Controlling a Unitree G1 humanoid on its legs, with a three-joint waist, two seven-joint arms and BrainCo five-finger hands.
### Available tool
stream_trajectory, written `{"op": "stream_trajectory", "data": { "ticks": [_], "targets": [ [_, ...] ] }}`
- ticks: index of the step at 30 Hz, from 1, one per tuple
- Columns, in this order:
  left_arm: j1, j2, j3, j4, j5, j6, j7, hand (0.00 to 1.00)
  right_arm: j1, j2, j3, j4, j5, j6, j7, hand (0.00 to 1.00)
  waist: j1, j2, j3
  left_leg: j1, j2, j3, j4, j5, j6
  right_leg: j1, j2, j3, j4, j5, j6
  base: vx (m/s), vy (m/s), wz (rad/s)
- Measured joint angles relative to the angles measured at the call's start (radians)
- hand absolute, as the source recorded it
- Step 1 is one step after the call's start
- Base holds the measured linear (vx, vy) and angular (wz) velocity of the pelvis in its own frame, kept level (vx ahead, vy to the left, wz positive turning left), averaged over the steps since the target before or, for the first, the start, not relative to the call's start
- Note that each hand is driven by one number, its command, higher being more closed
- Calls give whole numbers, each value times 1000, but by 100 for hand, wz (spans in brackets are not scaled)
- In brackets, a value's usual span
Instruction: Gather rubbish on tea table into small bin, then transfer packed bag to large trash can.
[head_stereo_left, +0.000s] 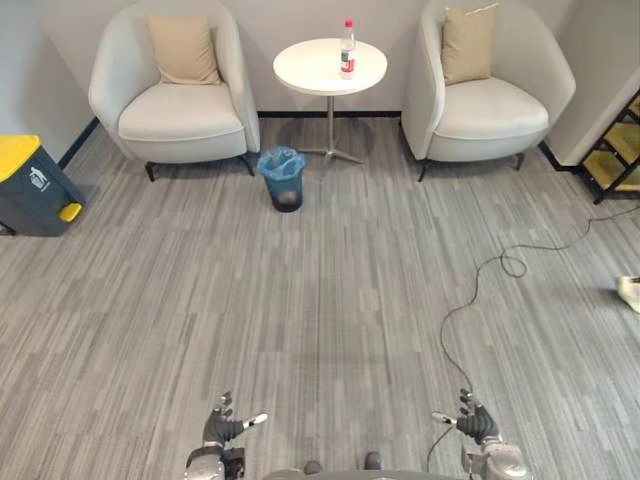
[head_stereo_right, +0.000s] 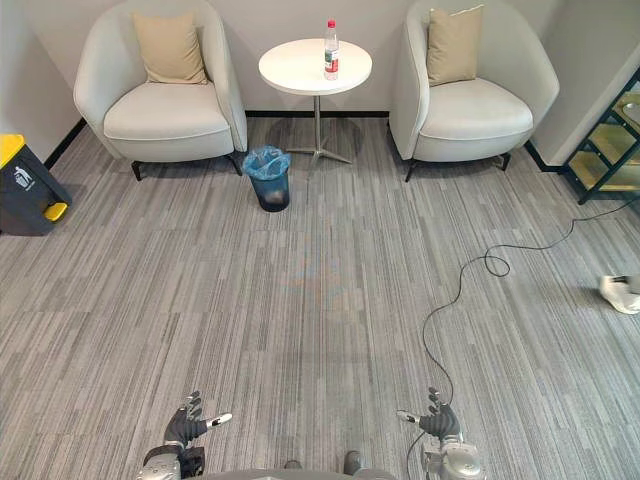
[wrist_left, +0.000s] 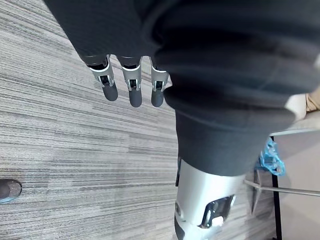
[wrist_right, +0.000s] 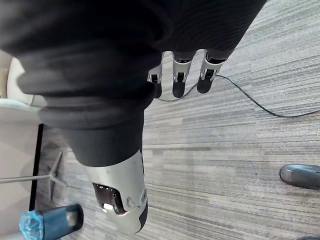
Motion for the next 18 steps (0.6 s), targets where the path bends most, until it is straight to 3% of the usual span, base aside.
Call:
{"op": "stream_trajectory", "data": {
  "ticks": [8, 18],
  "targets": [
    [17, 6, 33, -1, -1, 0, -21, 0, 13, -38, -25, 0, -35, 0, -1, 0, 0, 2, 1, 4, 3, 2, -1, -2, -1, 4, 1, -1, 2, 0, -1, -36, -23, 2],
    [19, 5, 33, -61, -6, 4, -19, 0, -9, -37, -33, 1, 14, 4, -3, 0, 1, 9, 7, -49, 22, 21, 42, -26, 10, -37, 18, 16, 7, 2, -4, -12, -33, -6]
  ]
}}
